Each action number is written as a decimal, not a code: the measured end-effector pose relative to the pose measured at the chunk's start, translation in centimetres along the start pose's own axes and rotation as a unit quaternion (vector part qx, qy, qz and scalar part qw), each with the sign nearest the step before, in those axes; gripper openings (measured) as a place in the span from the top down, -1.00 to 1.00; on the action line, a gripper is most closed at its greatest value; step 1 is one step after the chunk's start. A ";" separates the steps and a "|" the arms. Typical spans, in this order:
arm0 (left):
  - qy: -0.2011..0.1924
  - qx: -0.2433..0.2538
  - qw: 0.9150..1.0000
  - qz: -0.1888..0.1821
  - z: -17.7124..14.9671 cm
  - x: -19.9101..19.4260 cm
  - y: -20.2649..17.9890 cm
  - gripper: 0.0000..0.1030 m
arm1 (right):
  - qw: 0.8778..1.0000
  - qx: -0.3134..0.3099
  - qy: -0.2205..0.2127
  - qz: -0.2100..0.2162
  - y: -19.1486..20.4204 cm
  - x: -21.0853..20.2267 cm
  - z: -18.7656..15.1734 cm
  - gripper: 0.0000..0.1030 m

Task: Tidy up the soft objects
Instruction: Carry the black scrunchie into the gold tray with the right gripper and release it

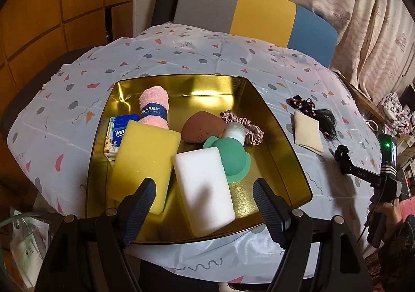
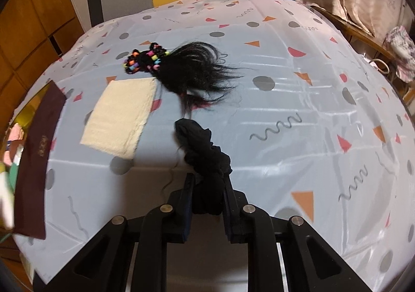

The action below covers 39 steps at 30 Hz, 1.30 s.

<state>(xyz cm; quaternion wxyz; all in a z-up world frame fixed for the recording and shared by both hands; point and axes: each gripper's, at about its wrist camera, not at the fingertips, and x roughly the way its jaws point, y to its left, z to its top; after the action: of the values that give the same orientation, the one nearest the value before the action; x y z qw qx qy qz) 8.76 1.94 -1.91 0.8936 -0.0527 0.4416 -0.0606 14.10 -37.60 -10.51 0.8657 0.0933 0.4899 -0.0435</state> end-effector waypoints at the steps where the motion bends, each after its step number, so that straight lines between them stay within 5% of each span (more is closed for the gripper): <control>1: 0.001 -0.001 1.000 -0.003 -0.1 0.0 0.0 -0.53 | 1.000 0.000 -0.001 0.003 0.2 -0.2 -0.3 0.63; 27: -0.007 -0.027 1.000 -0.007 -1.3 -0.7 2.7 -0.53 | 0.994 -0.021 0.003 0.106 7.0 -4.0 -5.5 0.68; 39: -0.007 -0.056 0.998 0.000 -1.2 -0.8 4.6 -0.53 | 0.990 -0.042 -0.024 0.129 9.7 -6.1 -4.7 0.72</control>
<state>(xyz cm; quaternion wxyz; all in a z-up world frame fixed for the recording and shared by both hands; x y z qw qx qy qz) 7.59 6.57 -2.71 0.8922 -0.1036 0.4382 -0.0355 8.61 -27.21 -6.47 0.8787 0.1177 0.4544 0.0870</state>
